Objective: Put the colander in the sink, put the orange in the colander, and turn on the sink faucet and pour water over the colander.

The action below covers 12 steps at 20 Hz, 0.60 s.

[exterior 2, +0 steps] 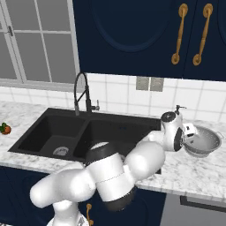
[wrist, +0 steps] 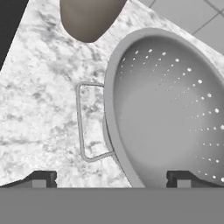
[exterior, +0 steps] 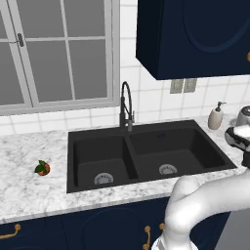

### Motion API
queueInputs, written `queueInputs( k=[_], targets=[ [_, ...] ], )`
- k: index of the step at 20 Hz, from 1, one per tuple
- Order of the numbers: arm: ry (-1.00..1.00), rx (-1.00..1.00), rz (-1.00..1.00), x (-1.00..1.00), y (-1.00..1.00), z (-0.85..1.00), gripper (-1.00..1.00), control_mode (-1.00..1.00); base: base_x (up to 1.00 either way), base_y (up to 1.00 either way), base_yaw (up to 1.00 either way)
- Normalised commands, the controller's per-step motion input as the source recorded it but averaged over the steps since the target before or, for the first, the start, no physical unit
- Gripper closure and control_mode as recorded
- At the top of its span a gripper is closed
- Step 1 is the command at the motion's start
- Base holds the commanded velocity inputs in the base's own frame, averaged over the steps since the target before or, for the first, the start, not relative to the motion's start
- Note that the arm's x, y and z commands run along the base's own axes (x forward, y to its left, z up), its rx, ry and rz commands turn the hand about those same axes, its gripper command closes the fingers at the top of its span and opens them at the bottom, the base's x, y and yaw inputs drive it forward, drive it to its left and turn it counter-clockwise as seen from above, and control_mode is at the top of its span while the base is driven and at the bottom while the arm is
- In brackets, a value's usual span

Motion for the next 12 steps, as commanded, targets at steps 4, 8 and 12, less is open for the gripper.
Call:
queueInputs(
  k=[4, 8, 12],
  targets=[
    [0.00, 0.00, 0.00, 0.06, -0.25, -0.12, -1.00, -1.00, 0.00, 0.00, 0.00],
    [0.00, 0.01, 0.02, 0.10, -0.34, -0.03, -1.00, -1.00, 0.00, 0.00, 0.00],
    [0.00, 0.00, 0.10, 0.14, -0.32, 0.00, -1.00, -1.00, 0.00, 0.00, 0.00]
  ],
)
